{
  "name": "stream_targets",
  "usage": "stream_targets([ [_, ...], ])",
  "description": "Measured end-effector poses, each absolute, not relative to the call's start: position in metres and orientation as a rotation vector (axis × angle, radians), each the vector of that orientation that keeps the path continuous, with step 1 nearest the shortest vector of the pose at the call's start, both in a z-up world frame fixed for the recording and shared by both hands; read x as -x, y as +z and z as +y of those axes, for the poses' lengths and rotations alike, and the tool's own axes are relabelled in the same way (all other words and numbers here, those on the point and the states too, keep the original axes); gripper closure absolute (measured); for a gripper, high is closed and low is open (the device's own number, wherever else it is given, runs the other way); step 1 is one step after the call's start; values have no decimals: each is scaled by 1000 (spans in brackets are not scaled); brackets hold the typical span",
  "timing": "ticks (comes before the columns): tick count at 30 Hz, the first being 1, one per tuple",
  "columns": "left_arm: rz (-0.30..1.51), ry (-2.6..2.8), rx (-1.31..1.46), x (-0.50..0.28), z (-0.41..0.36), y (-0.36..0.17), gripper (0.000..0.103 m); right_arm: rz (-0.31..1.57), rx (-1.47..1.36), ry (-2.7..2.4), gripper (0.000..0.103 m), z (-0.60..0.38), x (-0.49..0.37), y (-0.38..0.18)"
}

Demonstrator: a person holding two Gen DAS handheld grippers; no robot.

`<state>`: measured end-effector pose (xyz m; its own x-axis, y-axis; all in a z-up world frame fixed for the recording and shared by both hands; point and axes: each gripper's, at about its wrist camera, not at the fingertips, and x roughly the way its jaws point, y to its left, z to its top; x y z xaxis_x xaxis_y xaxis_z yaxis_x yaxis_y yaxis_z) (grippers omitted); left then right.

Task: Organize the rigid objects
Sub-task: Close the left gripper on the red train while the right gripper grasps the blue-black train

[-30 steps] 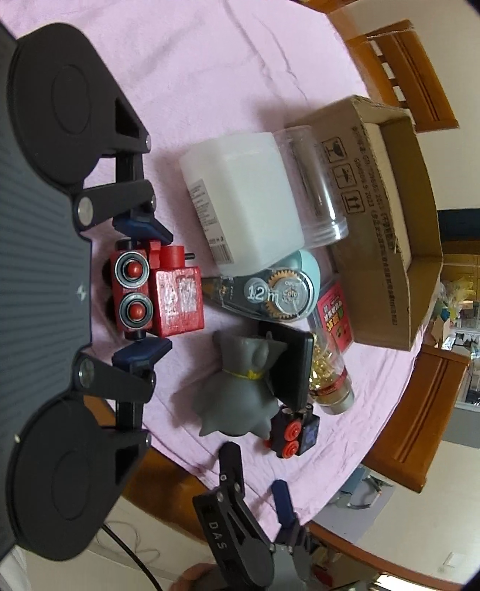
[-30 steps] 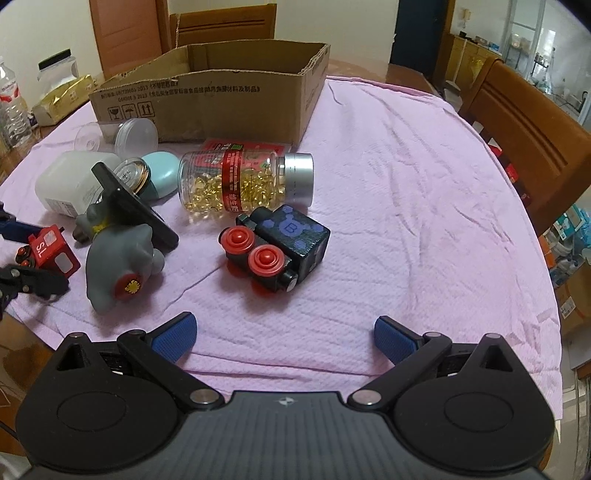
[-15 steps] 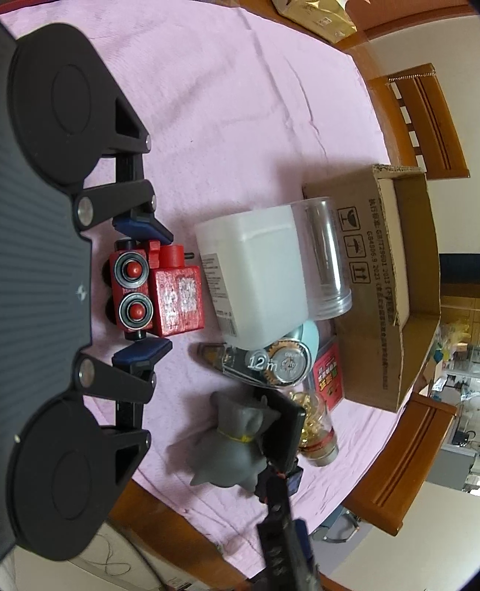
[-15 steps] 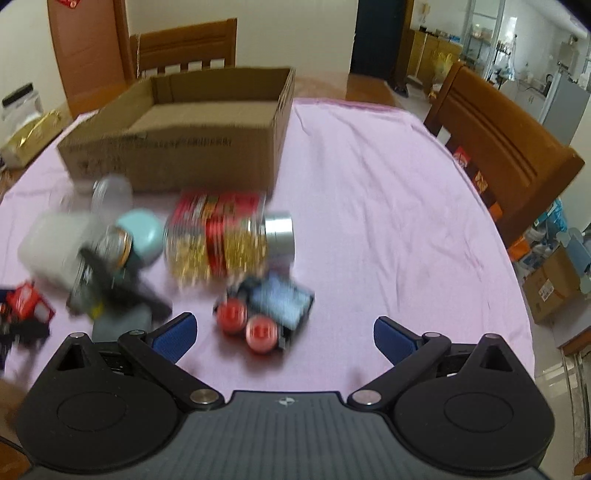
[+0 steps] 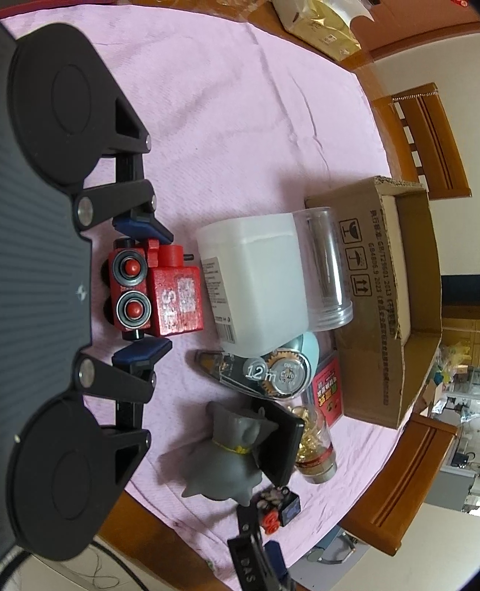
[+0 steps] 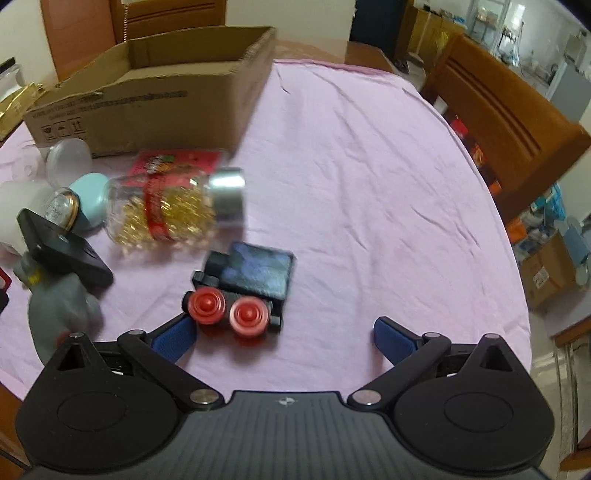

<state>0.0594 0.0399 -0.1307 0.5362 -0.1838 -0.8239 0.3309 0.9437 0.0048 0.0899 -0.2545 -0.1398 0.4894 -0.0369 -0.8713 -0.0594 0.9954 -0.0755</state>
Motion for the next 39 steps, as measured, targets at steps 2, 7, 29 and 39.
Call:
stream_targets([
  [2,959,-296,-164,-59,39,-131,48,1062,96,19,0,-261,-88,-141],
  [7,962,-286,-157,-59,37,-131,41,1037,135,86,0,-252,-87,-138],
  [29,991,-260,-118,-63,45,-129,45,1016,166,129,36,-226,-105,-134],
  [39,997,-259,-125,-65,45,-129,48,1028,194,128,38,-223,-106,-132],
])
